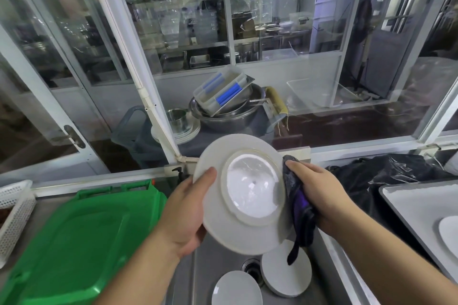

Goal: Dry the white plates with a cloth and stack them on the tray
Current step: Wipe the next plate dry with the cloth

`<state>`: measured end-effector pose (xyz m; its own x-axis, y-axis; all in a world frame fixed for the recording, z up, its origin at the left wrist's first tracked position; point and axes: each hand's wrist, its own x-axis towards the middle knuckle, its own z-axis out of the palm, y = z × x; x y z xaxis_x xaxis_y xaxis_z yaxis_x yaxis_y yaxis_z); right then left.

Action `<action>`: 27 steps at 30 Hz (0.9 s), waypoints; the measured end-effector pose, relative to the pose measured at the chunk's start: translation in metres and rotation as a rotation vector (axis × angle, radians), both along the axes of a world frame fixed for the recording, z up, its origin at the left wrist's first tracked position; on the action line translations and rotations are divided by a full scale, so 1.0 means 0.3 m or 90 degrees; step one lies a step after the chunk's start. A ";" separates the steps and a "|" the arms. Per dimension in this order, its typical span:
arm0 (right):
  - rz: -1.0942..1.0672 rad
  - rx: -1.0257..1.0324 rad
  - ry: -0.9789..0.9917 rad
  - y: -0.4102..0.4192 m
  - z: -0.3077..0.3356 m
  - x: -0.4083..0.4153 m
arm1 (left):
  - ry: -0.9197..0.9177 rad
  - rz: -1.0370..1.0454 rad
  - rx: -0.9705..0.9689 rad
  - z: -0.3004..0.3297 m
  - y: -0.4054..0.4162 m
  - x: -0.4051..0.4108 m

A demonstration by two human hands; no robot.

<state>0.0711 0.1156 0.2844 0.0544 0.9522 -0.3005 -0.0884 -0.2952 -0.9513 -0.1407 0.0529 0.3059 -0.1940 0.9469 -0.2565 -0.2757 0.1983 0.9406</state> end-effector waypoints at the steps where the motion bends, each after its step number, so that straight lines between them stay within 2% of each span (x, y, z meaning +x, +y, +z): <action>1: -0.014 -0.008 0.007 0.002 -0.018 -0.004 | 0.003 0.007 0.007 -0.008 -0.005 0.013; 4: -0.052 -0.043 0.064 0.005 -0.067 -0.017 | -0.003 0.047 0.026 -0.032 -0.012 0.051; 10: -0.102 -0.106 0.189 -0.057 -0.114 -0.091 | -0.096 0.133 0.078 -0.074 -0.020 0.120; 15: -0.113 -0.097 0.258 -0.057 -0.094 -0.081 | -0.200 0.112 0.073 -0.080 -0.031 0.115; 20: -0.071 -0.053 0.177 -0.007 -0.050 -0.021 | -0.184 0.033 0.037 -0.049 -0.017 0.036; 24: 0.008 0.000 0.047 0.003 0.010 0.036 | -0.074 -0.024 -0.005 0.011 -0.002 -0.006; 27: 0.036 0.018 0.003 -0.005 0.030 0.048 | -0.013 -0.022 -0.008 0.019 -0.012 0.009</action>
